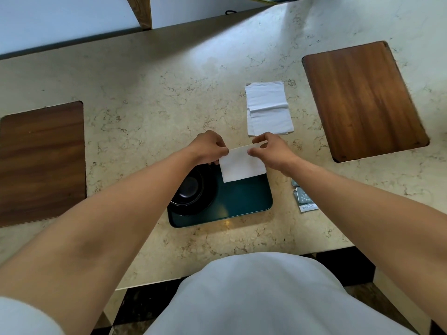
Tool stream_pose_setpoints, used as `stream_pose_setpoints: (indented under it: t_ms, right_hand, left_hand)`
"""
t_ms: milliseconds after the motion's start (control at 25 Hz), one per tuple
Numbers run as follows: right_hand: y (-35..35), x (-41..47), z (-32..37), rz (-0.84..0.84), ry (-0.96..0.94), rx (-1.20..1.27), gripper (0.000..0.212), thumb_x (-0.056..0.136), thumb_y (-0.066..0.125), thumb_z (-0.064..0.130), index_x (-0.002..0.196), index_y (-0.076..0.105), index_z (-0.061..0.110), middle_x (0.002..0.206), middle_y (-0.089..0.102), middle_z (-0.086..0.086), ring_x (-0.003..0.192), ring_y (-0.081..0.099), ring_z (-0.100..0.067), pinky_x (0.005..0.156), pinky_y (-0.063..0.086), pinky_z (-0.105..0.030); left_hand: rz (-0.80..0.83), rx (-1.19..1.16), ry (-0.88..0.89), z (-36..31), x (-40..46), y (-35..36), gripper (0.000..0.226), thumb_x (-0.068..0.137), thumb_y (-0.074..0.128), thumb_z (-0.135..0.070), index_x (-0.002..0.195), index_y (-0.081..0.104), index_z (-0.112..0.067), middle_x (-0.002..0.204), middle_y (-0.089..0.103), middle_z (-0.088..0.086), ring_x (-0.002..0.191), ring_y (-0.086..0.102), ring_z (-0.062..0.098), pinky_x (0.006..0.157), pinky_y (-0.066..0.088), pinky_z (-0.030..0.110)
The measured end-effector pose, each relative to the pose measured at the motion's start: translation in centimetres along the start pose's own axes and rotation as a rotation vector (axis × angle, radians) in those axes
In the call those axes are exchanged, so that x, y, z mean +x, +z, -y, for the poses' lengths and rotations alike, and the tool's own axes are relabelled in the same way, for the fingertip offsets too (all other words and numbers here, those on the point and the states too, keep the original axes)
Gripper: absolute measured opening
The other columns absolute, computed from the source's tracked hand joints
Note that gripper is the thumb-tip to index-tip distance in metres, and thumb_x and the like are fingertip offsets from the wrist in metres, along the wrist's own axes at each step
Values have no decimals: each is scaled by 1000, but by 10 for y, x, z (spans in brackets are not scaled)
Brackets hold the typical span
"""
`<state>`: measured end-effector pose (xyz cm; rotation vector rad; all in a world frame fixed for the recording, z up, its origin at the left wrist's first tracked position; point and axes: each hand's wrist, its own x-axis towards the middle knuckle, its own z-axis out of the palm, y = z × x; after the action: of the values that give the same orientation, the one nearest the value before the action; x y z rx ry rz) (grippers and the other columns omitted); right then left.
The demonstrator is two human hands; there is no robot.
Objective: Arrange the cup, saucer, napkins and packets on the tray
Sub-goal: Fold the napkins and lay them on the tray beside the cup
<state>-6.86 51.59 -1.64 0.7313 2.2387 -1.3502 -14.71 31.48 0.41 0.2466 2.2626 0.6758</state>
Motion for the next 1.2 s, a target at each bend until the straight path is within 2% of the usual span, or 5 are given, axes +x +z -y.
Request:
stream_pose_setpoints:
  t_ms: [240, 520, 680, 880, 1200]
  right_hand:
    - [-2, -2, 3, 56, -151, -303, 40, 89, 65, 28, 128, 56, 24, 109, 59, 0, 99, 61, -17, 81, 49, -29]
    - [5, -4, 2, 16, -105, -254, 42, 90, 67, 22, 130, 53, 22, 108, 60, -1, 98, 60, -16, 68, 48, -22]
    - [7, -8, 5, 8, -118, -269, 46, 90, 69, 23, 133, 52, 20, 109, 62, -3, 98, 65, -20, 88, 55, -34]
    - [2, -11, 11, -16, -176, -388, 44, 92, 71, 27, 129, 52, 18, 102, 69, -6, 72, 73, -19, 78, 61, -39]
    - [-2, -1, 5, -55, -175, -521, 45, 91, 70, 36, 129, 54, 17, 110, 66, -6, 91, 62, -20, 72, 43, -29]
  left_hand:
    - [6, 227, 103, 1, 4, 2, 15, 87, 60, -10, 92, 74, -10, 75, 68, -2, 67, 62, 7, 56, 44, 16]
    - [-14, 272, 173, 5, 5, 5, 10, 84, 71, -17, 89, 73, -9, 86, 72, 3, 82, 67, 18, 64, 50, 21]
    - [-38, 274, 187, 9, 4, 2, 10, 83, 71, -7, 92, 74, -8, 88, 69, 1, 84, 66, 18, 64, 49, 20]
    - [-47, 346, 222, 13, 5, -2, 12, 84, 73, -15, 95, 70, -10, 90, 66, 4, 85, 62, 22, 63, 46, 26]
    - [-77, 380, 235, 25, 9, 1, 32, 84, 77, -29, 109, 61, -16, 100, 53, -1, 91, 51, 19, 73, 37, 29]
